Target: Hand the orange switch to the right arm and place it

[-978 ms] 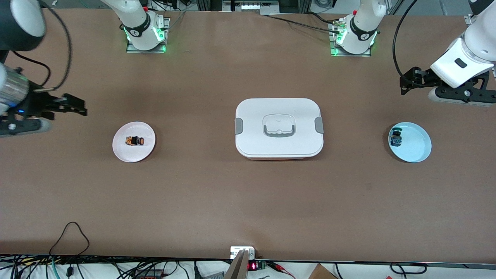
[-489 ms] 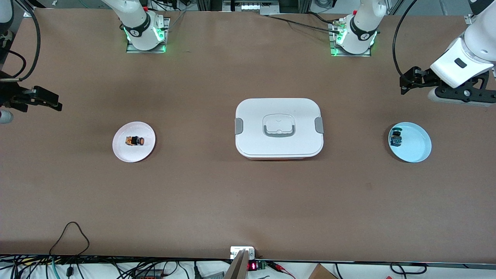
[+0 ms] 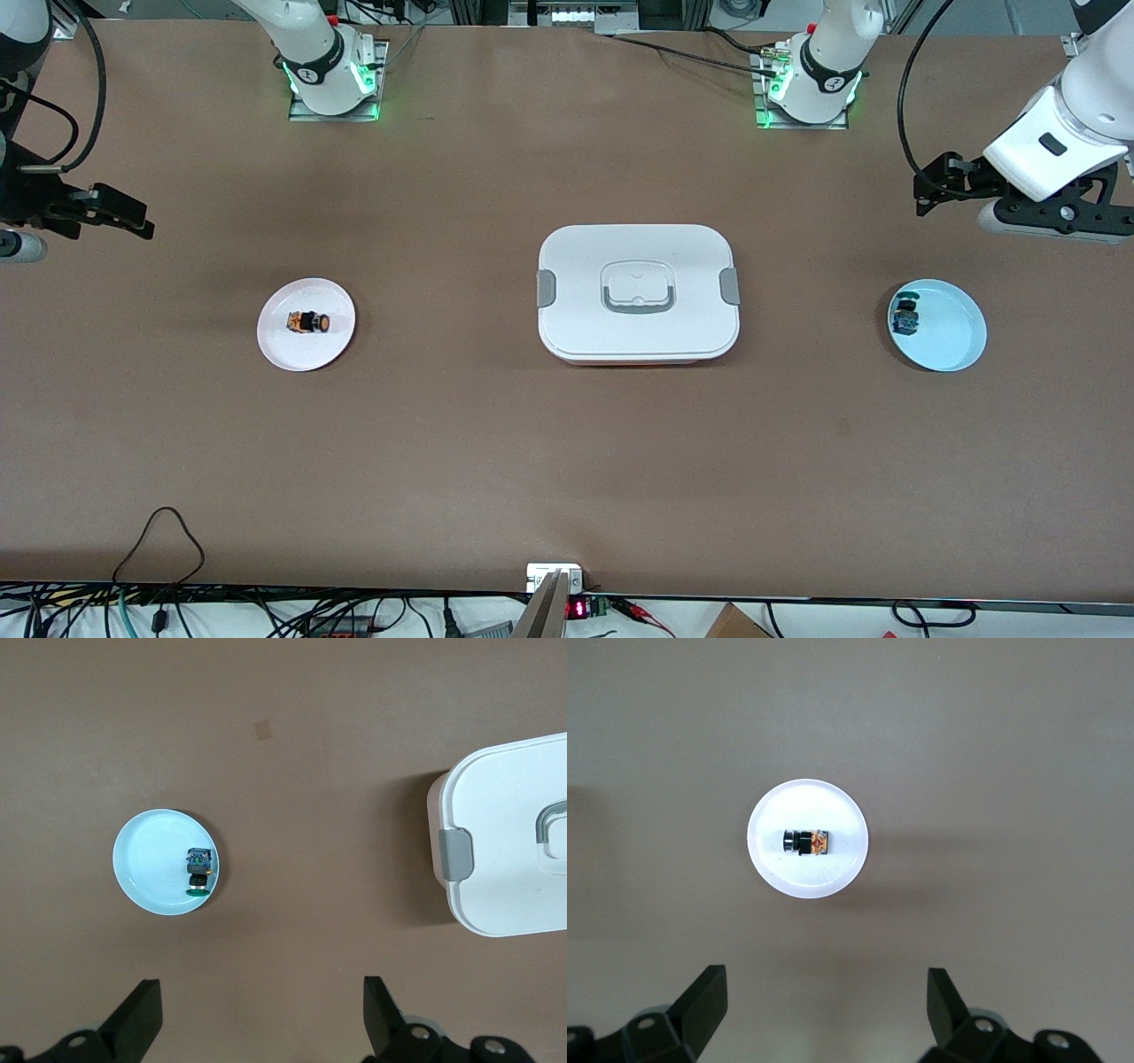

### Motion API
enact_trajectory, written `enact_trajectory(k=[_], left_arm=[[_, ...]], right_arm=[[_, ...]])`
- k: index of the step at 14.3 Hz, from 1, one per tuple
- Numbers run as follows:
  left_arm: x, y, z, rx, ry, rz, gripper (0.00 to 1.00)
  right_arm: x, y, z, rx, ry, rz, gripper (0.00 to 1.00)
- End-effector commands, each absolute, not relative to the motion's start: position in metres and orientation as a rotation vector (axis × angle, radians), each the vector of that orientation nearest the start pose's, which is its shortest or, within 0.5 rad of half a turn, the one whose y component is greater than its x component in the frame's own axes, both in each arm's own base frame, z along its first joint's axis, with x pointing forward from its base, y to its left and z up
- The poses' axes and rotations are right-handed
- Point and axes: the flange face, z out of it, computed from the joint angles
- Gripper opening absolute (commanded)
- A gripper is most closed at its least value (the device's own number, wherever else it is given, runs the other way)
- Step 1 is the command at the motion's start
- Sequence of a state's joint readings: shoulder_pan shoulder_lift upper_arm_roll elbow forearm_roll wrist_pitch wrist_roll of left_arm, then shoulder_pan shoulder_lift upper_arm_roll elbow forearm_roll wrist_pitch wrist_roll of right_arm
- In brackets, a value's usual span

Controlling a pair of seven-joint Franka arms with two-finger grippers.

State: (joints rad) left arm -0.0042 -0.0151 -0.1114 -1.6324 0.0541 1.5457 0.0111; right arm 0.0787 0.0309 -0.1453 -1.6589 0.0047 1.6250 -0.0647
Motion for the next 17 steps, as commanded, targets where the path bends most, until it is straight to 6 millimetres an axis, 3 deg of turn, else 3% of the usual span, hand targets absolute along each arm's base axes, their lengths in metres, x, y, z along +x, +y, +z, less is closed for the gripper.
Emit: enact_trajectory(k=[1,11,17], left_arm=[[0.546,-0.057,0.607,-3.067,0.22,0.116,1.0],[0.546,-0.056,0.607,-3.067,0.22,0.116,1.0],[0.546,-0.056,0.607,-3.067,0.22,0.116,1.0]], right_arm=[[0.555,-0.037,0.584,-3.144,0.014,0.068,1.0],[0.557,-0.027,0.606,-3.133,-0.019,0.045,1.0],[0.555,-0.001,0.606,-3.133,-0.084,0.079,1.0]])
